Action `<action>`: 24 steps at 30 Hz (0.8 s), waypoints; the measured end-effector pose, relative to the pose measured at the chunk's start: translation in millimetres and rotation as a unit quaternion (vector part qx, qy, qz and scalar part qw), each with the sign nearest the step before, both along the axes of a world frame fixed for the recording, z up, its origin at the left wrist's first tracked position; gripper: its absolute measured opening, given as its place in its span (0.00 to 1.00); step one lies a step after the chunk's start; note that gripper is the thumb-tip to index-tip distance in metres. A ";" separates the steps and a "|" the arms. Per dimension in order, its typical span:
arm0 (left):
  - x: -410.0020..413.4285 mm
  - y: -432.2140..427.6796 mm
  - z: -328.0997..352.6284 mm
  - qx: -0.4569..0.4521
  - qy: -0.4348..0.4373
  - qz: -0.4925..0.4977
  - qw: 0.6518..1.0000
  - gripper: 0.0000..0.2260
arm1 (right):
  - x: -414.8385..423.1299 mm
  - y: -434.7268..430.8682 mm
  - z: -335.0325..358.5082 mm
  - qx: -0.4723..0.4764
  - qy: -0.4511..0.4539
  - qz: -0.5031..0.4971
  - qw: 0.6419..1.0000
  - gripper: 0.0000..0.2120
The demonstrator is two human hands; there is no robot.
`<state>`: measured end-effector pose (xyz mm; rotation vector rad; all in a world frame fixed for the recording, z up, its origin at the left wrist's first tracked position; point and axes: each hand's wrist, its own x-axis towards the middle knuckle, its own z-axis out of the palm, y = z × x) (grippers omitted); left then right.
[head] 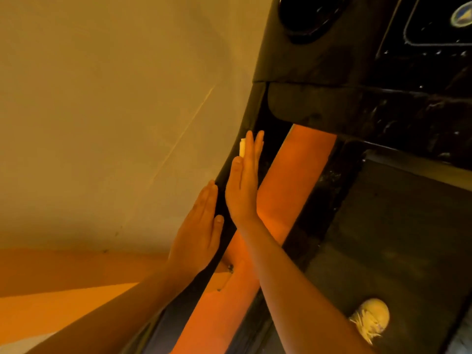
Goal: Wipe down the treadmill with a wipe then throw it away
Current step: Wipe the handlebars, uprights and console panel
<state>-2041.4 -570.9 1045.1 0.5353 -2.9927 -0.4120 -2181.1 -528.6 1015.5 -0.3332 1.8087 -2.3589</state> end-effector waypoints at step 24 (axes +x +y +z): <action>1.5 -12.5 7.3 0.059 0.024 -0.069 0.996 0.27 | -25.8 -10.8 -15.4 -0.001 0.042 -0.012 0.999 0.28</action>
